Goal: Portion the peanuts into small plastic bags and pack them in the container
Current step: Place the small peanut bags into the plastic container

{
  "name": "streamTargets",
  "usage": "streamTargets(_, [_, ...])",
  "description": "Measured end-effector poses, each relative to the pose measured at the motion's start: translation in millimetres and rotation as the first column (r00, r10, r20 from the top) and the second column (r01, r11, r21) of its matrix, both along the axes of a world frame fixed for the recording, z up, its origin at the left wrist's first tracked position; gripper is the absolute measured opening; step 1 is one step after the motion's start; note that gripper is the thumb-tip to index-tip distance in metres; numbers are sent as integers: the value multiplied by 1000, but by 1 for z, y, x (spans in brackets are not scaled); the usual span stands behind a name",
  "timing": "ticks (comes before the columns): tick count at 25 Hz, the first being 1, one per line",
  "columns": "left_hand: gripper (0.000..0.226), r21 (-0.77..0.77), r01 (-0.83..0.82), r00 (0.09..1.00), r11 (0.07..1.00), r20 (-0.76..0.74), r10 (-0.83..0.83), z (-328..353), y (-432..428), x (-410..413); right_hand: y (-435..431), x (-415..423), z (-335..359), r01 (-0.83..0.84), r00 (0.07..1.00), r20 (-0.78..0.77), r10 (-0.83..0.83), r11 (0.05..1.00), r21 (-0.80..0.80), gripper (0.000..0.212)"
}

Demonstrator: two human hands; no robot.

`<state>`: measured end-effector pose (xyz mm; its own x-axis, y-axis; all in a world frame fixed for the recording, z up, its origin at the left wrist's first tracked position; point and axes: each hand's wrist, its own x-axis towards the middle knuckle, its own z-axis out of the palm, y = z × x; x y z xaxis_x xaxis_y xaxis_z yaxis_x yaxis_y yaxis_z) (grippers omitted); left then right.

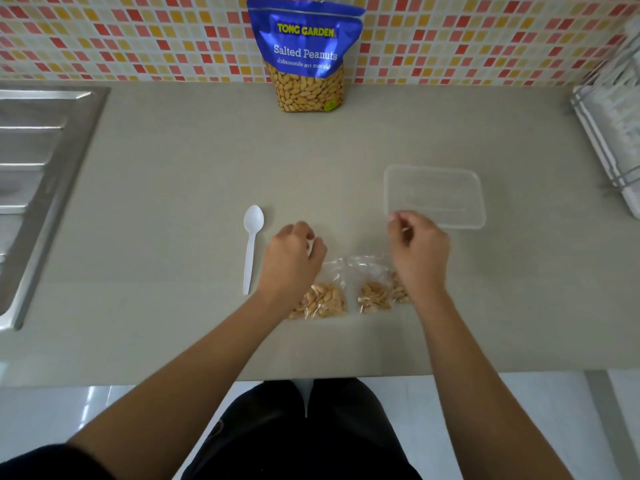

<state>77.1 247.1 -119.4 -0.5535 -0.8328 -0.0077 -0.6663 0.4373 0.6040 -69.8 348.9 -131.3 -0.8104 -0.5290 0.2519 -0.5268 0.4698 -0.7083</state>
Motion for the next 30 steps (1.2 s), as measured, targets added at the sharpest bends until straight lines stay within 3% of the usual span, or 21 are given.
streamTargets(2, [25,19,17,999,1000,-29,-16,6,-12,-29,7,-35,0,66,994,-80,-71,996,-67,20])
streamTargets(4, [37,88,85,995,993,-52,-80,6,-17,-59,16,-68,-4,137,984,-111,-136,991,2,34])
streamTargets(7, [40,200,157,986,967,22,-165,5,-10,-99,30,-103,-9,235,967,48,-251,947,218,60])
streamTargets(9, [44,273,161,984,948,35,-177,3,-3,-118,38,-117,-12,212,945,178,-275,927,308,68])
streamTargets(12, [36,378,150,984,913,35,-176,-4,4,-133,40,-121,-15,135,918,319,-235,943,305,62])
streamTargets(16, [21,424,75,997,902,-55,-57,-5,-6,-123,27,-104,-10,71,926,348,-147,973,220,42])
streamTargets(22, [53,429,-154,984,890,-13,177,-2,-59,-37,-20,-35,-3,-143,894,438,98,987,71,38])
streamTargets(27, [49,437,-158,985,885,3,175,-5,-67,-12,-33,-11,-15,-126,887,457,73,988,85,48])
streamTargets(30, [36,324,-130,991,937,76,111,-6,-61,-13,-32,-8,-16,-126,896,440,55,983,135,55])
